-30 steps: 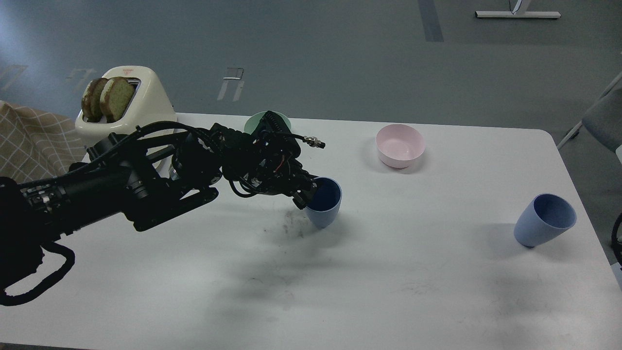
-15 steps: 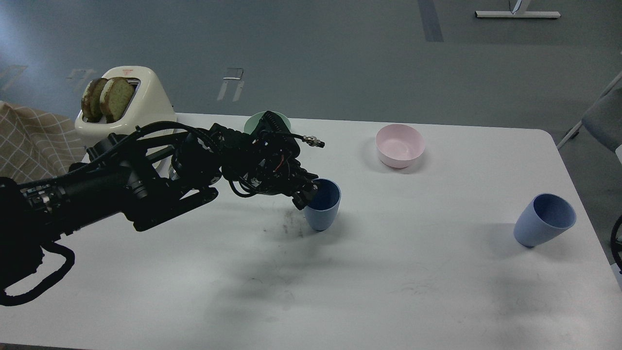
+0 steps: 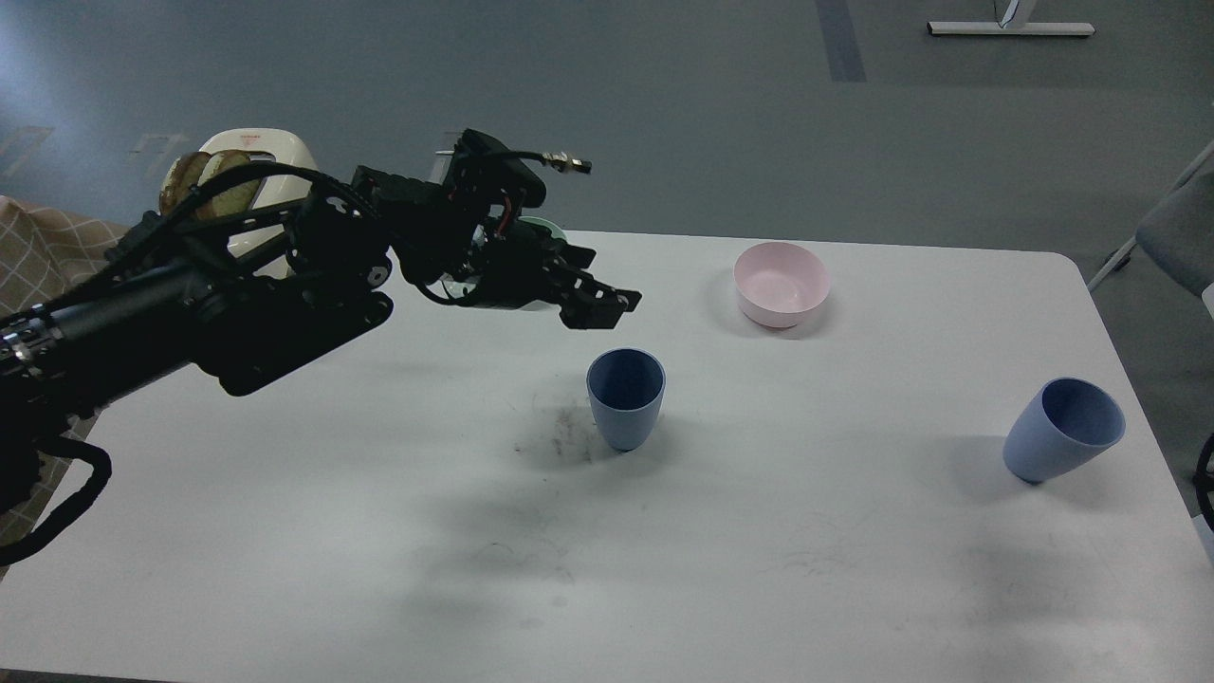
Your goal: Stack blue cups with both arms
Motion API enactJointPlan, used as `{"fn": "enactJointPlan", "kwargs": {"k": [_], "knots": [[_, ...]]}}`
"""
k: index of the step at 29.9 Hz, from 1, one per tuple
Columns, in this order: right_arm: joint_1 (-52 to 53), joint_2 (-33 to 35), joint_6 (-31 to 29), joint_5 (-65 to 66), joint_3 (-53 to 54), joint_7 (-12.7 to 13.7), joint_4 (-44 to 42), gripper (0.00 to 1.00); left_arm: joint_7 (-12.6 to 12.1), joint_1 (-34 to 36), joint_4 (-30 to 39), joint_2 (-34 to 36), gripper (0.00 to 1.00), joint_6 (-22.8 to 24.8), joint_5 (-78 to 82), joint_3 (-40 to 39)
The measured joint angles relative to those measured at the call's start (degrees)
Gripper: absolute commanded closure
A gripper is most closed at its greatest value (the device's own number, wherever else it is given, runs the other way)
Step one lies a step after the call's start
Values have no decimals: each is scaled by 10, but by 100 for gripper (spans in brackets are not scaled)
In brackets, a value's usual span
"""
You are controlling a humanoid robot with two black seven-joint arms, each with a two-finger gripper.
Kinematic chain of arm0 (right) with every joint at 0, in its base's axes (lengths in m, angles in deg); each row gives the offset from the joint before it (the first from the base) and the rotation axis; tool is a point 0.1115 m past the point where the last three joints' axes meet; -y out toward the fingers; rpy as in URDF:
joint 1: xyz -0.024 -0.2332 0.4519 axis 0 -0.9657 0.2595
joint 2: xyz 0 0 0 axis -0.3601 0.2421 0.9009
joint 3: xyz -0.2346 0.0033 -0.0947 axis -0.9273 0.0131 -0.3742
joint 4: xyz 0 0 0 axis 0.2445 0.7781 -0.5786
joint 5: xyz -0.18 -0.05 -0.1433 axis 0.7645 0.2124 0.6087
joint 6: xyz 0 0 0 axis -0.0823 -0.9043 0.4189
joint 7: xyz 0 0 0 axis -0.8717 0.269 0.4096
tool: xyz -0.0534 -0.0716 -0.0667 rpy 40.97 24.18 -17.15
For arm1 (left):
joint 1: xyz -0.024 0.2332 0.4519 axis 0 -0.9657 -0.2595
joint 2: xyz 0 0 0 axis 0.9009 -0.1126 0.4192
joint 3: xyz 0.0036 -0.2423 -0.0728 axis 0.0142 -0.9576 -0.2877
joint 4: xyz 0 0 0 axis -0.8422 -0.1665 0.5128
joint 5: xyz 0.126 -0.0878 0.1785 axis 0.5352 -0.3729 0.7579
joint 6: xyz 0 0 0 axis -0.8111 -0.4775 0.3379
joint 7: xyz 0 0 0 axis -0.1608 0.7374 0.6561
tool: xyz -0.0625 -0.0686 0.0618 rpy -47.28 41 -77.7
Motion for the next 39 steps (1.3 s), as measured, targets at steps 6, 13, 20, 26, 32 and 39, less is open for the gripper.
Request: {"fn": "enactJointPlan", "kwargs": {"k": [6, 13, 20, 26, 32, 39], "knots": [[-39, 71, 0, 65, -37, 0, 73, 0, 4, -89, -20, 33, 2, -79, -229, -105], [-61, 154, 0, 238, -73, -2, 130, 0, 6, -196, -28, 36, 2, -170, -494, -274], [-124, 209, 0, 487, -125, -58, 212, 0, -1, -247, -43, 35, 2, -163, -692, -415], [-171, 239, 0, 666, -188, -95, 247, 2, -1, -252, -97, 32, 2, -126, -760, -473], [-186, 239, 30, 760, -240, -103, 219, 17, 0, -263, -117, 24, 2, -118, -786, -486], [-187, 206, 80, 780, -304, -96, 170, 36, 0, -266, -118, 10, 2, -118, -787, -487]]}}
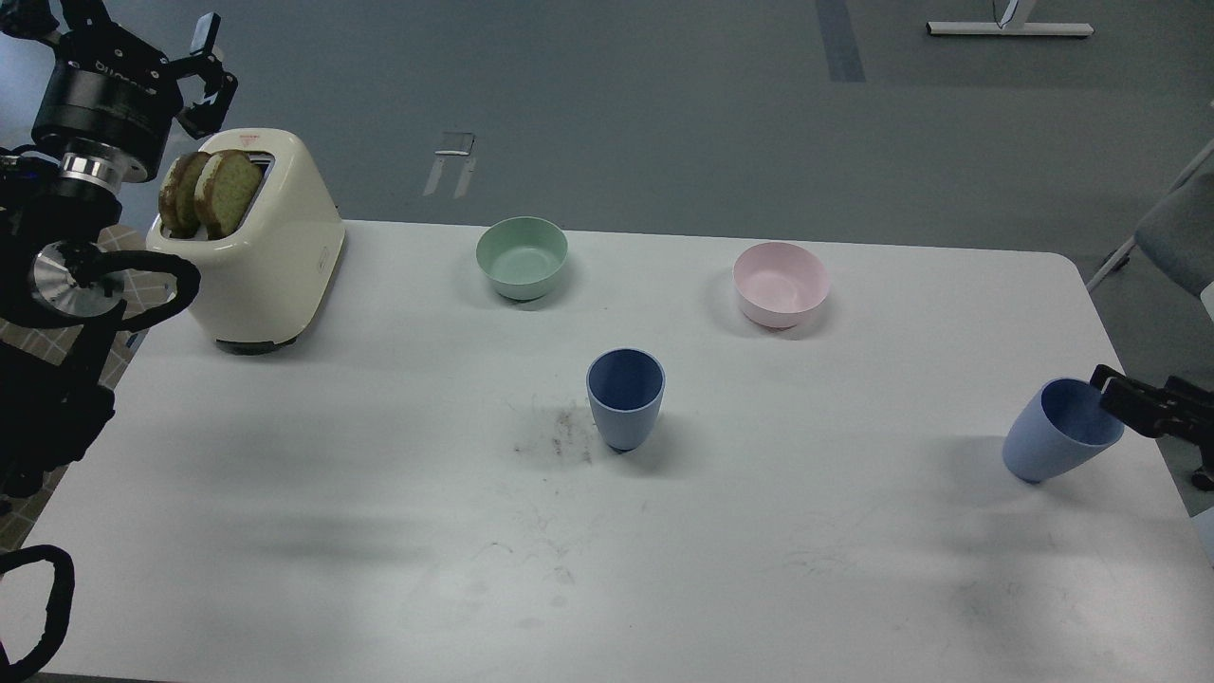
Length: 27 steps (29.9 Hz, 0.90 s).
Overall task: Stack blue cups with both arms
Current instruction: 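Reach the right hand to the other blue cup and grasp it, then lift the blue cup with the right hand over the centered cup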
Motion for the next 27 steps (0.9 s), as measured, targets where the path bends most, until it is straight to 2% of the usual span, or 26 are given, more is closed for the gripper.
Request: {"fn": "enactJointPlan", "kwargs": {"k": [3, 4, 7, 11, 16, 27], "knots": [[-1, -7, 3, 4, -16, 6, -8, 37, 0, 6, 0, 0, 2, -3, 0, 0], [-1, -11, 4, 4, -20, 8, -12, 40, 0, 7, 0, 0, 2, -4, 0, 0], [-1, -20, 5, 5, -25, 10, -19, 55, 0, 8, 0, 0, 2, -6, 0, 0], [0, -23, 5, 6, -28, 16, -20, 68, 0, 8, 0, 1, 2, -7, 1, 0], [-1, -18, 5, 6, -28, 21, -20, 100, 0, 8, 0, 2, 2, -8, 1, 0], [-9, -20, 5, 5, -27, 20, -19, 100, 0, 8, 1, 1, 2, -8, 1, 0]]}}
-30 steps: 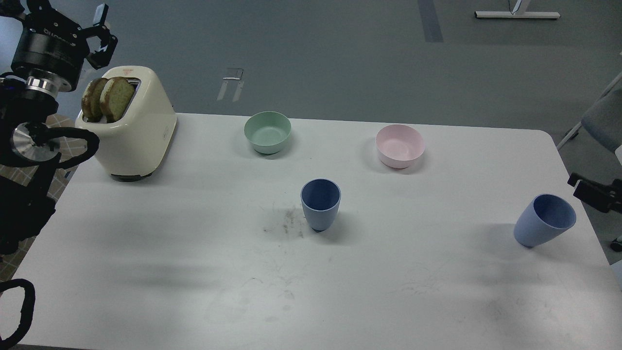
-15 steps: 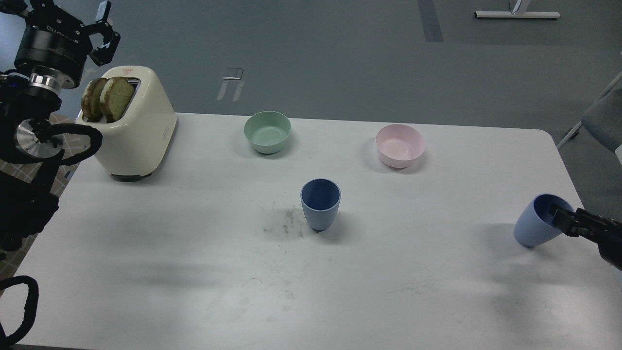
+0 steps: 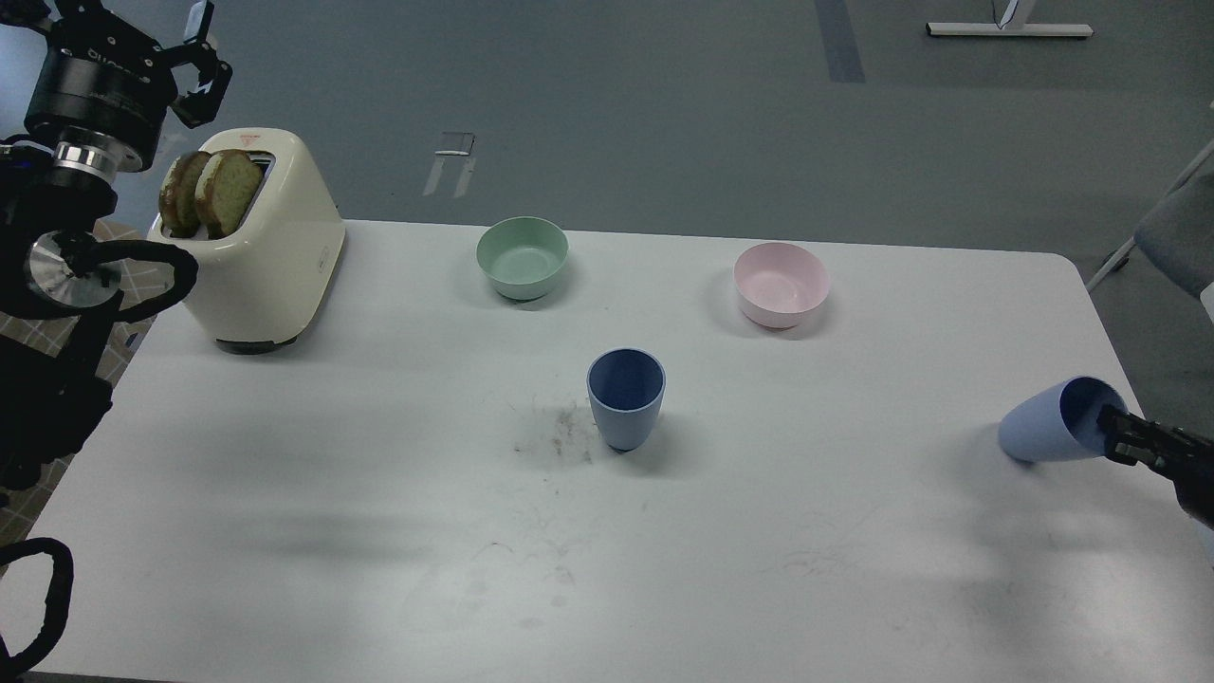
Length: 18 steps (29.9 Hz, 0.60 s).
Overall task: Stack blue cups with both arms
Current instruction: 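Lift the blue cup with the right hand over the centered cup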
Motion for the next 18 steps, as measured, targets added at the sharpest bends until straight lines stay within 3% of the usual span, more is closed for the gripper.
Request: {"fn": "enactJointPlan", "kwargs": {"k": [11, 18], "knots": [[17, 4, -28, -84, 67, -29, 101, 100, -1, 1, 2, -1, 2, 0, 0, 3], [138, -11, -84, -130, 57, -18, 180, 100, -2, 1, 7, 4, 2, 1, 0, 6]]}}
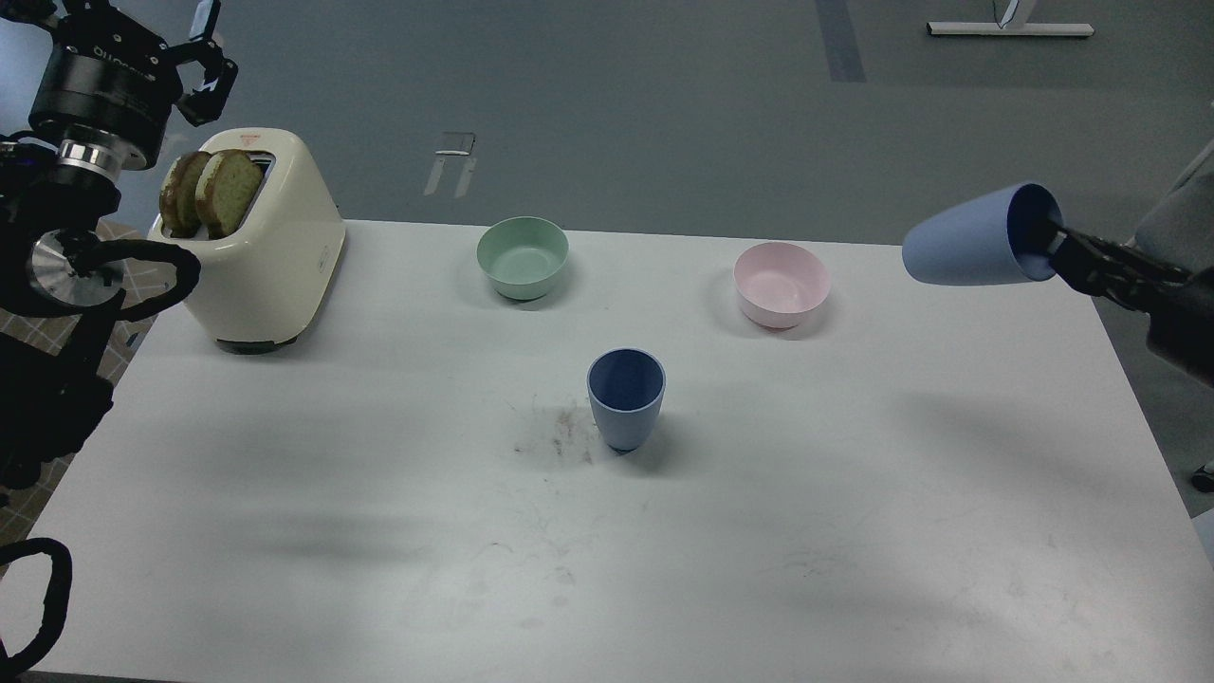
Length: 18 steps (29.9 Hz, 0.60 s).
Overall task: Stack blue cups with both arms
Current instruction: 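Lift the blue cup with the right hand over the centered cup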
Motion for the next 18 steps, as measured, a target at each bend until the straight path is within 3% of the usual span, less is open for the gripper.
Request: {"fn": "enactJointPlan", "kwargs": {"k": [9, 18], "knots": [[193, -96, -2, 4, -201, 47, -7, 100, 0, 0, 1, 2, 2, 0, 1, 1], [299, -180, -2, 19, -364, 102, -43, 100, 0, 0, 1, 4, 2, 0, 1, 1]]}}
